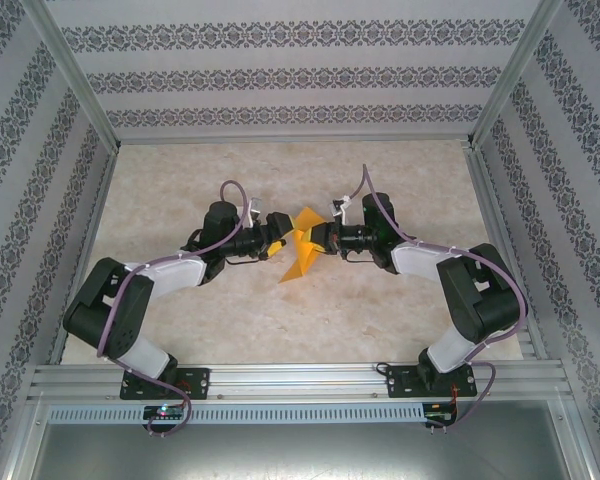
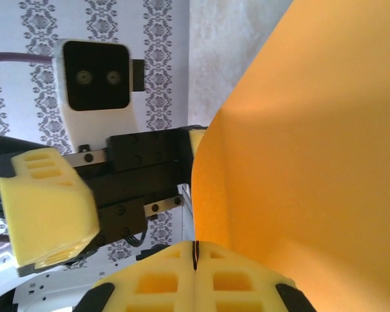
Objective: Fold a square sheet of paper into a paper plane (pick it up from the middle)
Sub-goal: Turn over the paper at the center of the table.
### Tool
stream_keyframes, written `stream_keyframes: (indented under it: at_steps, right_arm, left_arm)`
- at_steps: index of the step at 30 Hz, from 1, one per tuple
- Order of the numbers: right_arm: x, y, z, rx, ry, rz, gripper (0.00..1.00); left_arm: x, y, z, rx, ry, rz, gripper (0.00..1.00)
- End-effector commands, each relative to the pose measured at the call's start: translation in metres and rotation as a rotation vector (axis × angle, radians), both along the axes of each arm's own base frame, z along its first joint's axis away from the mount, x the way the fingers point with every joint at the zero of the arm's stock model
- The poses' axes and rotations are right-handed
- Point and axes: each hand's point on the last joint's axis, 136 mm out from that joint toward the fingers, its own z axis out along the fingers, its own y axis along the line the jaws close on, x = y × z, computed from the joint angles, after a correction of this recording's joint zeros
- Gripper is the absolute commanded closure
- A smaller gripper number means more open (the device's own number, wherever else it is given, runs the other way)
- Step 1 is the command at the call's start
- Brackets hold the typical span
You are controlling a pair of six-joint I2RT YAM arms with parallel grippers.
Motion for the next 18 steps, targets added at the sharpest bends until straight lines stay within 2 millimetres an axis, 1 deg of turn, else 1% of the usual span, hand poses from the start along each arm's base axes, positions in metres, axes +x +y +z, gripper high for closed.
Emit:
stream_keyframes:
  at_steps: [1,3,5,10,12,18]
  right_arm:
    - [0.001,-0.001,0.022,0.068,-0.055,0.008,1.0]
    - [0.001,-0.001,0.025,0.085,-0.064,0.004,1.0]
    - [0.002,-0.002,0.024,0.084,-0.059,0.001,1.0]
    - [0.003,-0.006,0.009,0.074,-0.024,-0.011,1.0]
    - [0.005,-0.009,0.006,0.077,-0.027,-0.022,1.0]
    - [0.006,-0.015,-0.013,0.052,0.01,-0.04,1.0]
  left_arm:
    - [0.0,-0.014,0.02,-0.071,-0.038,-0.046,0.13]
    - [-0.002,-0.019,0.015,-0.056,-0.025,-0.064,0.13]
    - [-0.002,-0.024,0.014,-0.073,-0.017,-0.072,0.13]
    - [0.002,-0.038,0.028,-0.139,-0.032,-0.1,0.15]
    - [0.001,-0.04,0.031,-0.146,-0.032,-0.112,0.15]
    - [-0.002,-0.042,0.031,-0.129,-0.028,-0.133,0.17]
